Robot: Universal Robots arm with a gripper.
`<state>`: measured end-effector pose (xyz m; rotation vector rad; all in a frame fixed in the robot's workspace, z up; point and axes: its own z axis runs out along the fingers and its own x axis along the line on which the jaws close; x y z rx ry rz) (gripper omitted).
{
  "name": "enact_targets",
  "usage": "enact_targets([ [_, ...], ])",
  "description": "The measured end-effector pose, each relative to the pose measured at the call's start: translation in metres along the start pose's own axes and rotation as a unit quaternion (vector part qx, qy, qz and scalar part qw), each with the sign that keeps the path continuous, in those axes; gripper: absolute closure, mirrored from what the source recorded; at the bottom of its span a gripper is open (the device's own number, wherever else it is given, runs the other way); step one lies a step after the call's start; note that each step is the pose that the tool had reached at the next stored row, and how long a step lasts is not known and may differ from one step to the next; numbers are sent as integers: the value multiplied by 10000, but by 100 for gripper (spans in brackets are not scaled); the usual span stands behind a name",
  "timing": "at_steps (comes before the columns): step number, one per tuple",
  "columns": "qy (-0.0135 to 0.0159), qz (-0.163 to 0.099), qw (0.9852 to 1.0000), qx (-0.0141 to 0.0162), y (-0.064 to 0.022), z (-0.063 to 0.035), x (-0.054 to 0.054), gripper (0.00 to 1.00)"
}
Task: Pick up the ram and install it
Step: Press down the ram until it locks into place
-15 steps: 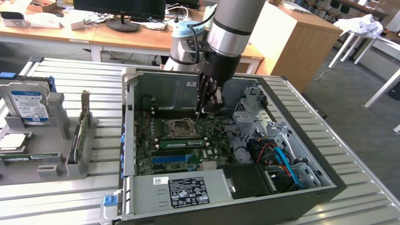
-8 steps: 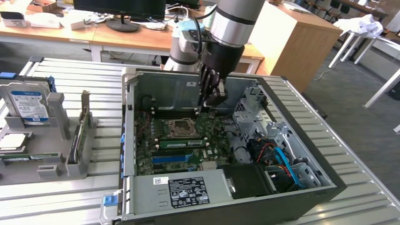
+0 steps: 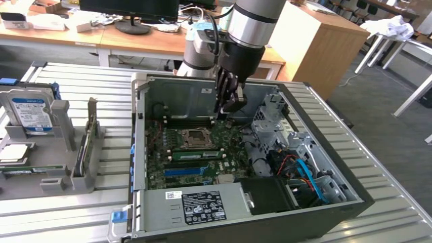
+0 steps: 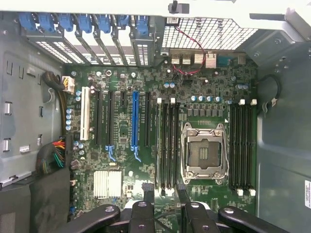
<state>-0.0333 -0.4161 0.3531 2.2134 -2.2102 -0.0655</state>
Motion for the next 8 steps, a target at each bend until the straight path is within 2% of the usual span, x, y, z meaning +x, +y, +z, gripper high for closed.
enact_targets([
  [8, 0, 0, 10000, 0, 0, 0, 0, 69],
])
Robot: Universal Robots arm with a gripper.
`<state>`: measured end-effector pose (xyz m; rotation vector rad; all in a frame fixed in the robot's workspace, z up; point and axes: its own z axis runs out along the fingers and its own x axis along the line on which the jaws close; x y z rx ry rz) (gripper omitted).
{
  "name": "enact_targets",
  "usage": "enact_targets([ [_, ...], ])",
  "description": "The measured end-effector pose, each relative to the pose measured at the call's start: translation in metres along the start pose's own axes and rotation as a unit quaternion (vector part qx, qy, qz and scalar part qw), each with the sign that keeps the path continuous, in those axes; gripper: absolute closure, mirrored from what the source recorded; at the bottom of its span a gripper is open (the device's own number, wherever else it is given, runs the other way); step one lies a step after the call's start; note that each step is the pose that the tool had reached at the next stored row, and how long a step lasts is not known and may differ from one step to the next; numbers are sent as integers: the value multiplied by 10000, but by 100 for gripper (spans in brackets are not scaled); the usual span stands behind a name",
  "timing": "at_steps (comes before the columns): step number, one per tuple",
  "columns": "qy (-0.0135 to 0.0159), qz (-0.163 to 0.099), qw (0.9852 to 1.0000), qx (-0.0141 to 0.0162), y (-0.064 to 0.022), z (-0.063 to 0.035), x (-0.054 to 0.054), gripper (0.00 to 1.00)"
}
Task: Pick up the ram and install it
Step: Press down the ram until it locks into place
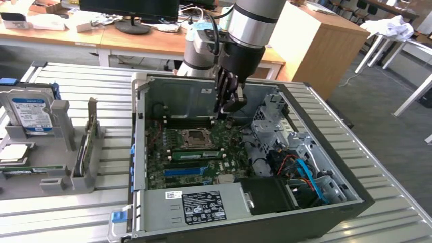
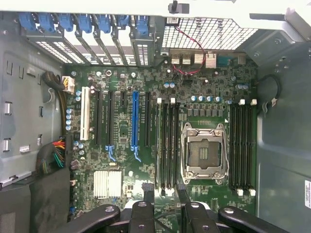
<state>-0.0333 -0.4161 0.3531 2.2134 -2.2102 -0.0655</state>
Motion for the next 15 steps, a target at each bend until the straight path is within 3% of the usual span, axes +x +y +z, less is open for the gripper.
enact_targets([
  [4, 0, 0, 10000, 0, 0, 0, 0, 77],
  [6, 0, 0, 10000, 0, 0, 0, 0, 89],
  [15, 0, -1, 10000, 0, -14, 0, 1, 89],
])
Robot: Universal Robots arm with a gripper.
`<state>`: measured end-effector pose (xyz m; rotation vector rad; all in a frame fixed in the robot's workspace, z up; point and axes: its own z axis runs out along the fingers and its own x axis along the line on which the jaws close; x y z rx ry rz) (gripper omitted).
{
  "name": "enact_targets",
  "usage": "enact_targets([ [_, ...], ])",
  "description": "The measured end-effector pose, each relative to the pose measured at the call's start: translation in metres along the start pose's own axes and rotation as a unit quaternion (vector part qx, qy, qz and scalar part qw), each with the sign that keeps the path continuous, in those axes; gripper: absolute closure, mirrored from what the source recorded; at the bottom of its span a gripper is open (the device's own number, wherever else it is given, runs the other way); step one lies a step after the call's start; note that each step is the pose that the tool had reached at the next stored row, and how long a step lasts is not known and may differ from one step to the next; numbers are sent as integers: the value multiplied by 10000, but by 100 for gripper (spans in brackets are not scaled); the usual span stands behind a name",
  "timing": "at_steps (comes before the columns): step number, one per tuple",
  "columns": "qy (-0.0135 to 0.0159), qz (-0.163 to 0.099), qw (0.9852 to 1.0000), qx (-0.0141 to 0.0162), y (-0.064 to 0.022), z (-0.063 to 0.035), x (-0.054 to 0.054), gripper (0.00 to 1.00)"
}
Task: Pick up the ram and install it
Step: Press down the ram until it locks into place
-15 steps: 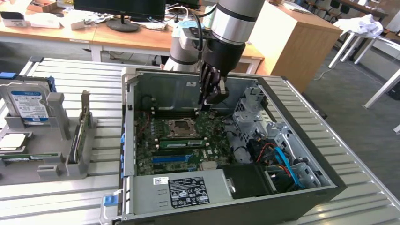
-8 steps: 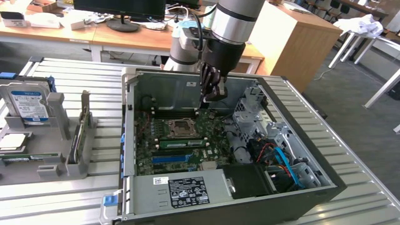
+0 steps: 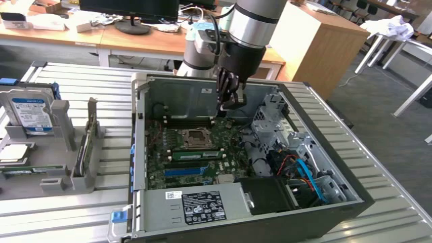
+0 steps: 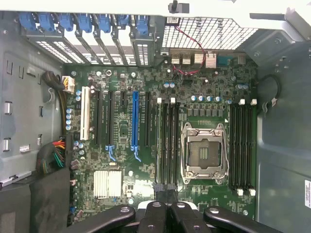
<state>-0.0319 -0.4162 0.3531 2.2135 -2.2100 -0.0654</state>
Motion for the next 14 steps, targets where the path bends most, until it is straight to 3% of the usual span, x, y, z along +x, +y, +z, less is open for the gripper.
enact_targets([
  [14, 0, 1, 10000, 0, -167, -5, 41, 89],
])
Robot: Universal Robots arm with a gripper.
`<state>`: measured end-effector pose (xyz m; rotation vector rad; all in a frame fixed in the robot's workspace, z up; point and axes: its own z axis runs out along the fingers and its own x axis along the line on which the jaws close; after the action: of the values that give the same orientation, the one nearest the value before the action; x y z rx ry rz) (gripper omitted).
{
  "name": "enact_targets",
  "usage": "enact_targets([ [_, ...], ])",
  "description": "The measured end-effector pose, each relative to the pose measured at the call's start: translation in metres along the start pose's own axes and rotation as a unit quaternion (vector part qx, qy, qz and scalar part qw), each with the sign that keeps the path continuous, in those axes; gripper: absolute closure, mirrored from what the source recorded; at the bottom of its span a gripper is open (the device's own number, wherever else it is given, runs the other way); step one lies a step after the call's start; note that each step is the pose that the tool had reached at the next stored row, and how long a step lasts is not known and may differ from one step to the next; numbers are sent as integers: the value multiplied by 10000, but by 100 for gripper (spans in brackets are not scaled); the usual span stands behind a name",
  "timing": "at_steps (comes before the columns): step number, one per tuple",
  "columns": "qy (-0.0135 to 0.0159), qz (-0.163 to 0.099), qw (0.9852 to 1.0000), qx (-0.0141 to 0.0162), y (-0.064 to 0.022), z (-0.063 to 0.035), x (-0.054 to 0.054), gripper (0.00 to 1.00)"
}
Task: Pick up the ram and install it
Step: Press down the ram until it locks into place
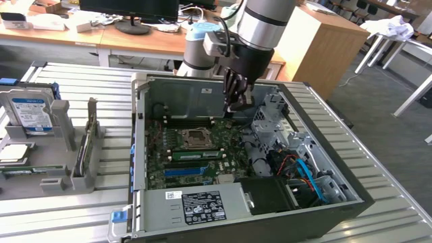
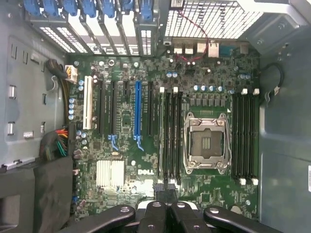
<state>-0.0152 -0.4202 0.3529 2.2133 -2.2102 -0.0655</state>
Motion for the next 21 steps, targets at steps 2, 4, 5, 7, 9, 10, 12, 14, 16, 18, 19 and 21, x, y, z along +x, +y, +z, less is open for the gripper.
enact_targets([
  [2, 0, 0, 10000, 0, -30, -1, 6, 89],
  [4, 0, -1, 10000, 0, -61, -1, 12, 89],
  [5, 0, 0, 10000, 0, -73, -2, 15, 89],
  [7, 0, 0, 10000, 0, -76, -2, 16, 89],
  [9, 0, 0, 10000, 0, -76, -2, 16, 89],
  [10, 0, 0, 10000, 0, -76, -2, 17, 89],
  [12, 0, 0, 10000, 0, -76, -2, 17, 89],
  [14, -1, 0, 10000, 1, -77, 6, 17, 89],
  [16, 0, -1, 10000, 4, -78, 18, 17, 89],
  [18, 0, -1, 10000, 8, -78, 33, 18, 89],
  [19, 0, 0, 10000, 10, -78, 43, 18, 89],
  [21, 0, -1, 10000, 13, -79, 63, 18, 89],
])
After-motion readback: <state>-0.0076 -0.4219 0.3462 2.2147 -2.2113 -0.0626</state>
